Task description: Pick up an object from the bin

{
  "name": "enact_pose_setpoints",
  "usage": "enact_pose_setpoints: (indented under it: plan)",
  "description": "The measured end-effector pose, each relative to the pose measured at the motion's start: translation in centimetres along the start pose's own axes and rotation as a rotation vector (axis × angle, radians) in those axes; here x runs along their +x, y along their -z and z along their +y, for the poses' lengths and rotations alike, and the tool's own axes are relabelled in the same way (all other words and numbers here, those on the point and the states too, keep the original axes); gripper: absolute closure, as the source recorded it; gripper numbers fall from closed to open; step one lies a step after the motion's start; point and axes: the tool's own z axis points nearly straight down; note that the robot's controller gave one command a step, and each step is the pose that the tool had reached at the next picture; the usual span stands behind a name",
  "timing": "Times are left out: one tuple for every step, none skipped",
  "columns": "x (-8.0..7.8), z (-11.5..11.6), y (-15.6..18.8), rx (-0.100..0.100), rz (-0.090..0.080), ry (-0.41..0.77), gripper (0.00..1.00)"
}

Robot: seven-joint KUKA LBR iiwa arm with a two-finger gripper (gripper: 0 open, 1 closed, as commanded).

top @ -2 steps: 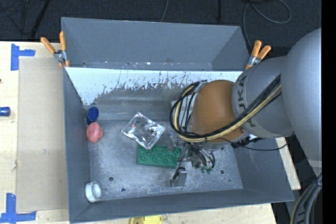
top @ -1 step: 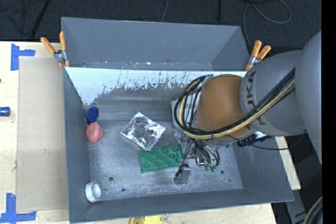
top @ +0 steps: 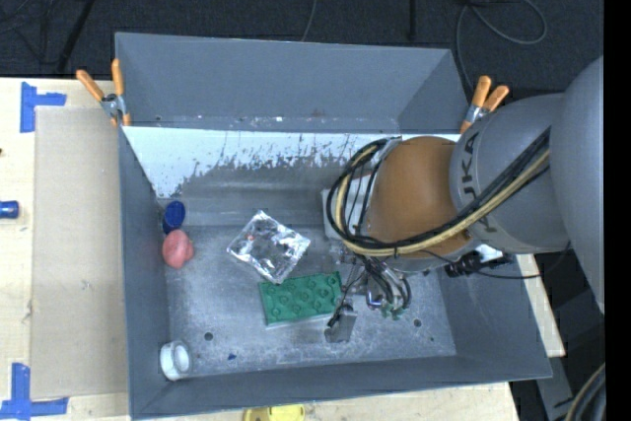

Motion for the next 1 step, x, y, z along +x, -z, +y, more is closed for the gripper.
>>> enact_pose_setpoints:
  plan:
    - [0.62,0.12,-3.12,0.0,0.001,-0.033,0.0]
